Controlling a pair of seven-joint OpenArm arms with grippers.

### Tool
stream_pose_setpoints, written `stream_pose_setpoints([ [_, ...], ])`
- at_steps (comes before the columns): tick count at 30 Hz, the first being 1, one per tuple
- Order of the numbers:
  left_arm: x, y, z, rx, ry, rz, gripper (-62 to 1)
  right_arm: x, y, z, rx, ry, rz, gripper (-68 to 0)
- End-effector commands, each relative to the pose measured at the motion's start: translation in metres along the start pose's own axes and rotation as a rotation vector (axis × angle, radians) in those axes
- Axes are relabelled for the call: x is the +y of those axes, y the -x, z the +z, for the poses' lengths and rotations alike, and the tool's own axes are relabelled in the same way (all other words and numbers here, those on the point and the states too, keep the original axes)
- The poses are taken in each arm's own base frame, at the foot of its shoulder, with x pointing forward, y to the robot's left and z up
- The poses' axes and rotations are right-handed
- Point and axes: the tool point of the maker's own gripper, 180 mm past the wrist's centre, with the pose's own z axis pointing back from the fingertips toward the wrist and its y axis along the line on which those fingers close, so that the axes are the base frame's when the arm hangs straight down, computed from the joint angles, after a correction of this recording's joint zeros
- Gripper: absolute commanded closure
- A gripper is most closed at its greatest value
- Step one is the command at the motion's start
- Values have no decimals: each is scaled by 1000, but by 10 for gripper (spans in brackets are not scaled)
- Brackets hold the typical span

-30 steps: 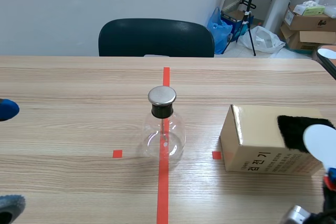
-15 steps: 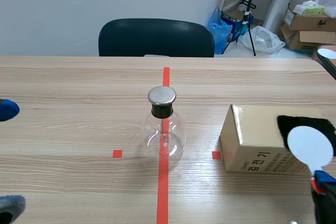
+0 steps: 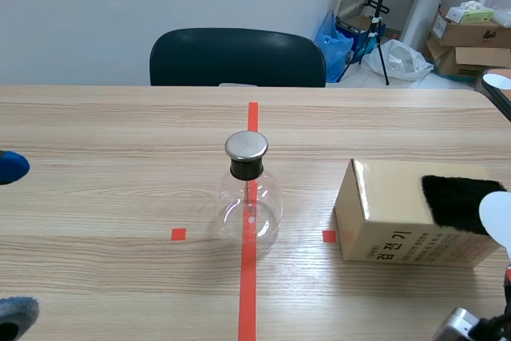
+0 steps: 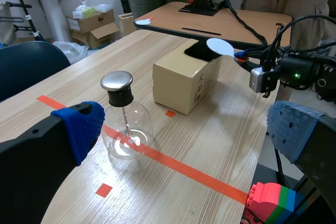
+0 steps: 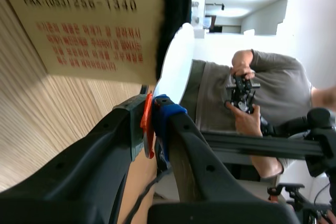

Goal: Do the electroscope experiment

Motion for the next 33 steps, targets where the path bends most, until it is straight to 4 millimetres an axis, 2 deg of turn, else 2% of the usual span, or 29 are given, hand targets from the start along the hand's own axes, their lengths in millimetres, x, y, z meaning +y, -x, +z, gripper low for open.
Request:
stream_pose_setpoints([
  [1,1,-5,-1,-27,-8,5,-623,-10,-17,-2,-123,45,53,-10],
  [2,1,-6,-1,-29,-8,6,-623,-11,-24,-3,-159,49,49,-10],
  [3,1,-6,-1,-32,-8,6,-623,-12,-24,-4,-148,55,41,-10],
  [6,1,-5,-1,-27,-8,6,-623,-14,5,-5,15,62,25,-10],
  [7,1,-5,-1,-26,-8,6,-623,-14,7,-5,28,61,26,-10],
  [11,1,-7,-1,-35,-8,6,-623,-14,-22,-8,-119,63,35,-10],
  [12,1,-7,-1,-35,-8,6,-623,-15,-21,-10,-102,68,27,-10],
  [15,1,-7,-1,-34,-8,6,-623,-15,8,-10,62,70,14,-10],
  [16,1,-6,-1,-34,-8,6,-623,-15,10,-10,73,70,16,-10],
  [17,1,-6,-1,-34,-8,6,-623,-15,5,-11,40,68,25,-10],
  [20,1,-7,-1,-34,-8,6,-623,-15,-28,-10,-148,67,35,-10],
  [21,1,-7,-1,-34,-8,6,-623,-15,-30,-10,-155,68,33,-10],
  [25,1,-7,-1,-34,-7,5,-623,-15,11,-10,79,73,8,-10],
  [26,1,-7,-1,-34,-7,5,-623,-15,9,-10,64,71,15,-10],
  [29,1,-7,-1,-34,-8,6,-623,-15,-26,-11,-133,68,31,-10],
  [30,1,-7,-1,-34,-8,6,-623,-14,-31,-10,-151,69,24,-10],
  [33,1,-7,-1,-34,-7,5,-623,-14,-5,-9,15,71,-8,-10],
])
